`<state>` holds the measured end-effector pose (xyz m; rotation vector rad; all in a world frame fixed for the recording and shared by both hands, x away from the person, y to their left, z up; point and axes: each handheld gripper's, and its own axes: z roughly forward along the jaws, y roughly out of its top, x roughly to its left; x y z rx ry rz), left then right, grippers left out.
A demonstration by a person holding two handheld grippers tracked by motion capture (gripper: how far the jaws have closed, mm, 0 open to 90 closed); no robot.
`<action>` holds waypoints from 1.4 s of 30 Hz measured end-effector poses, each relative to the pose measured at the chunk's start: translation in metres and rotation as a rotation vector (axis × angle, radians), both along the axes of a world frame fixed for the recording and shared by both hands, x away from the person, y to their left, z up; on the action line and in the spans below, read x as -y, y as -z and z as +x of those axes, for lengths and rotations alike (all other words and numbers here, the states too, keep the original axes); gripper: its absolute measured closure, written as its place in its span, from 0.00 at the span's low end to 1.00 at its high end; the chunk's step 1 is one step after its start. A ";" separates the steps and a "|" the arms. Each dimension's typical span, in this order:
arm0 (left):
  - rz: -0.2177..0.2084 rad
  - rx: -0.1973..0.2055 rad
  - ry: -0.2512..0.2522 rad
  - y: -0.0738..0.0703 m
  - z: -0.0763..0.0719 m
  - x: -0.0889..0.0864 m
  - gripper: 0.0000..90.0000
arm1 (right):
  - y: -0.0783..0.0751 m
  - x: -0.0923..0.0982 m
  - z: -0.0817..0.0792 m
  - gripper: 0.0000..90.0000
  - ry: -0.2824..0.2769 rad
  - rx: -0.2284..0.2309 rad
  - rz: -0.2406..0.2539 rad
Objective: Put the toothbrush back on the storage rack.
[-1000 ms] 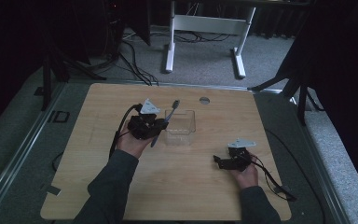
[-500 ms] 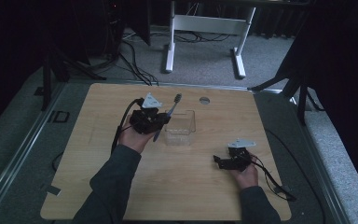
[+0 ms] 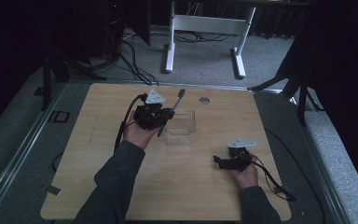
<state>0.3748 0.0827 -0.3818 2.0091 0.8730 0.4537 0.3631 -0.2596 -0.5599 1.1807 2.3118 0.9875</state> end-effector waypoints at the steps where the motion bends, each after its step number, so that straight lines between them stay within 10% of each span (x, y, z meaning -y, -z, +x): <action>1: -0.007 0.002 -0.001 0.000 0.001 0.001 0.87 | 0.000 0.000 0.000 0.19 0.000 0.000 0.000; 42: -0.138 0.074 -0.041 0.010 0.023 0.015 0.87 | 0.000 0.000 0.000 0.19 0.000 0.000 0.000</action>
